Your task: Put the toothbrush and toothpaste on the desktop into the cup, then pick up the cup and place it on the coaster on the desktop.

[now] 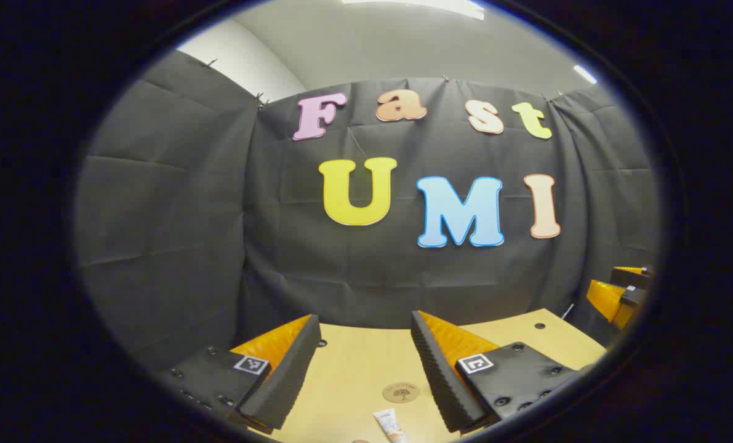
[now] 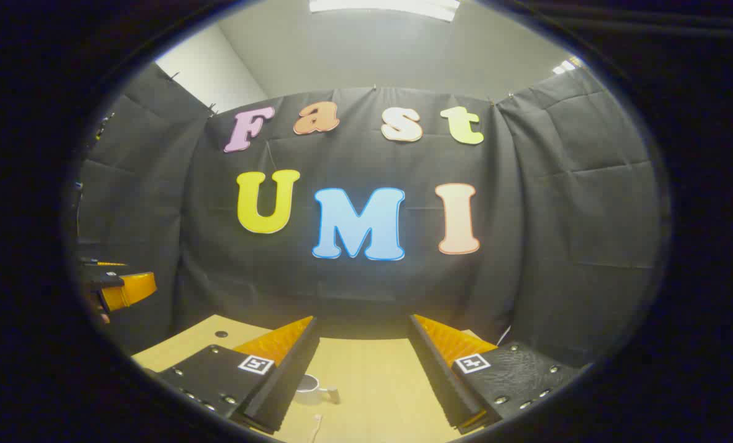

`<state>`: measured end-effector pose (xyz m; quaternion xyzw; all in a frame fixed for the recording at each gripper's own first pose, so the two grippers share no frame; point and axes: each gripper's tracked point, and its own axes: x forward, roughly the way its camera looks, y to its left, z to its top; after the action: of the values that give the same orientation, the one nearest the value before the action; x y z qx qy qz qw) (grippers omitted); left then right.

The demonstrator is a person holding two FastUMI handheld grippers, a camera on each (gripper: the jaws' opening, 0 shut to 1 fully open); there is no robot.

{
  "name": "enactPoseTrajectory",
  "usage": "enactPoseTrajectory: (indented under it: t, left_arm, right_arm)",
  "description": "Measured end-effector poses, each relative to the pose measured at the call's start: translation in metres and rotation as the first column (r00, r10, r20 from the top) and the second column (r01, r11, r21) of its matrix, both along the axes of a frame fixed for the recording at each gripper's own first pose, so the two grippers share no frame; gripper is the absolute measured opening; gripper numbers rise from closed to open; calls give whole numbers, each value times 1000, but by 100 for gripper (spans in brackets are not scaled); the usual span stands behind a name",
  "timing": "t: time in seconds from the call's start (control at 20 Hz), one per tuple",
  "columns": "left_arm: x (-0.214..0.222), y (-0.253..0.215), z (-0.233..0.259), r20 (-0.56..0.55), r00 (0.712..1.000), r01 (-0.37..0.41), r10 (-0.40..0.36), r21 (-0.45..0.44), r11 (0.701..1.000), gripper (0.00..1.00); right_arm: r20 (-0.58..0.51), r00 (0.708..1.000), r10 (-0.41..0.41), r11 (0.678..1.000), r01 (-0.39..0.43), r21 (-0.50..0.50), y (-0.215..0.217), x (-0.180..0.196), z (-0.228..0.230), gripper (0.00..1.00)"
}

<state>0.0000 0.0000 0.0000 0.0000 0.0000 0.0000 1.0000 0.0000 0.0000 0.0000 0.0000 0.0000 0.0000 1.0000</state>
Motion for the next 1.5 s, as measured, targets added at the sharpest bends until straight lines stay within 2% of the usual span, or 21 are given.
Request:
enactPoseTrajectory:
  t: [0.1, 0.2, 0.25, 0.35, 0.4, 0.6, 0.9, 1.0, 1.25, 1.5]
  left_arm:
    - [1, -8, -1, -1, 1000, 11, -11, 0, 1000, 95]
    - [2, -13, -3, -8, 1000, 15, -15, 5, 1000, 99]
    - [4, -14, -6, -11, 1000, 16, -16, 5, 1000, 96]
    - [4, -19, -8, -18, 1000, 20, -20, 6, 1000, 99]
    - [6, -21, -9, -21, 1000, 20, -20, 6, 1000, 95]
    - [10, -25, -15, -36, 999, 19, -18, 11, 1000, 99]
    - [20, -32, -72, -172, 985, 26, -26, -4, 1000, 96]
    - [25, -37, -109, -260, 964, 43, -46, -15, 999, 96]
    - [25, -42, -199, -450, 891, 52, -65, -42, 998, 96]
    - [22, -38, -265, -566, 821, 32, -70, -77, 997, 96]
  right_arm:
    - [-1, 1000, 4, 1000, -4, 0, 0, 1, -2, 91]
    - [-7, 1000, 12, 1000, -12, -3, 0, 1, -3, 91]
    - [-8, 1000, 16, 1000, -16, -5, 0, 2, -2, 91]
    - [-14, 1000, 28, 1000, -28, -13, 1, 2, -3, 91]
    - [-18, 999, 34, 999, -35, -19, 1, 2, -3, 91]
    - [-48, 997, 66, 997, -68, -39, 0, 2, -10, 91]
    - [-162, 981, 107, 992, -115, -42, 9, 17, -48, 91]
    - [-259, 958, 121, 990, -135, -39, 14, 19, -80, 91]
    - [-494, 851, 178, 981, -194, 20, 35, 7, -167, 92]
    - [-608, 765, 213, 972, -227, 56, 49, -1, -220, 92]
